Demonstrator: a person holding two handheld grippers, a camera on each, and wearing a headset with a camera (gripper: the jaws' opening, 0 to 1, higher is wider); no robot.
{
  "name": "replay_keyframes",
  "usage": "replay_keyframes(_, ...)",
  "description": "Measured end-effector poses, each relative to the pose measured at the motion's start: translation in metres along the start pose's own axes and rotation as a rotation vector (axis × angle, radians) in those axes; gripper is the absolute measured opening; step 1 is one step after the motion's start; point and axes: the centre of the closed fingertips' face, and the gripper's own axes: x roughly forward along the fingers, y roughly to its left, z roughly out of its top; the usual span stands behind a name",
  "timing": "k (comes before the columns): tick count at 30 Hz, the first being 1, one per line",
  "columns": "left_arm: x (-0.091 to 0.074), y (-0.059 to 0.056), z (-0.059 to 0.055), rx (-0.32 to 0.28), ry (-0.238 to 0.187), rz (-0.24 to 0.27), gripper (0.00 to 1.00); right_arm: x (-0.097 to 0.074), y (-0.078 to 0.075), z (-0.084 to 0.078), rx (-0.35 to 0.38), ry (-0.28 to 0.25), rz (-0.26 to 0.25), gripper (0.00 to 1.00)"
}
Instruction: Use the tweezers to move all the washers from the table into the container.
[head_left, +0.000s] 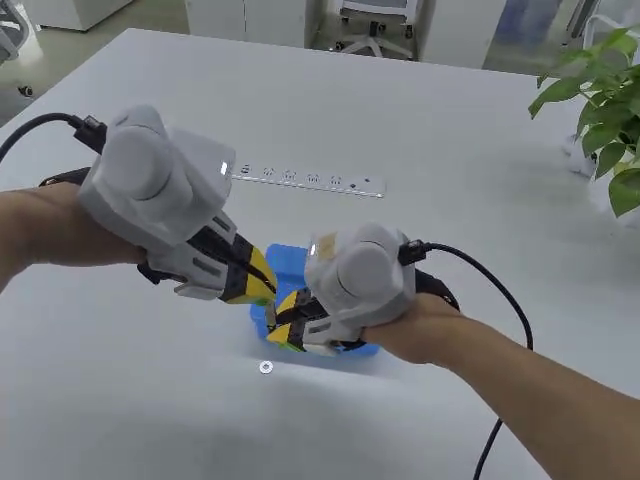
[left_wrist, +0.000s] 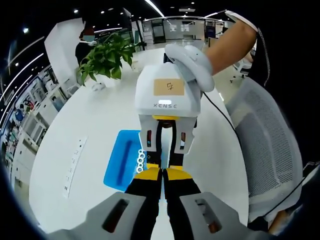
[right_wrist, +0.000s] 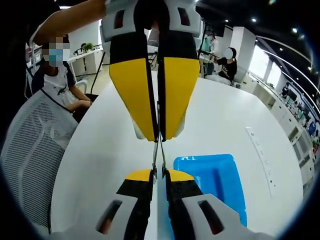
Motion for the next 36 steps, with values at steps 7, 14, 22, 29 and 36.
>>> replay_keyframes(7,0.002,-0.007,-0.009,-0.008,0.001,-0.007,0.05,0.007,0.006,-0.004,0.002,0.0,0.004,0.12)
replay_keyframes(14,0.008,-0.012,-0.016,-0.017,-0.002,-0.022,0.05,0.015,0.012,-0.01,0.007,-0.001,0.006,0.11)
replay_keyframes(22,0.016,-0.015,-0.024,-0.03,0.001,-0.042,0.05,0.022,0.015,-0.016,0.024,-0.005,0.009,0.11)
replay_keyframes(29,0.019,-0.016,-0.029,-0.047,0.001,-0.053,0.05,0.029,0.016,-0.02,0.038,-0.006,0.017,0.11)
replay_keyframes(36,0.024,-0.018,-0.033,-0.058,0.004,-0.061,0.05,0.033,0.019,-0.025,0.042,-0.003,0.025,0.12)
